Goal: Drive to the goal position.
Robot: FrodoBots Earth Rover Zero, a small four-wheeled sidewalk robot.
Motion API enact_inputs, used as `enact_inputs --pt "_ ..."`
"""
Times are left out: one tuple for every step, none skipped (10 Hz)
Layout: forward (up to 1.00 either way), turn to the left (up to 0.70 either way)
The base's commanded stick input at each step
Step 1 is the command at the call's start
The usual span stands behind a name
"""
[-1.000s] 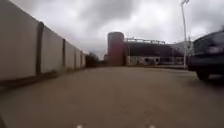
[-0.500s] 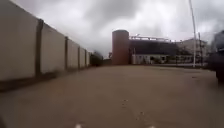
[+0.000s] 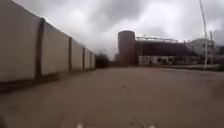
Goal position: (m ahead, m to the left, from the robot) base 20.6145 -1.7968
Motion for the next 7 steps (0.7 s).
enact_inputs --pt "1.0 0.07" --pt "1.0 0.07" --pt "1.0 0.07" --pt "1.0 0.07" --pt "1.0 0.07" --pt "1.0 0.07" --pt "1.0 0.07"
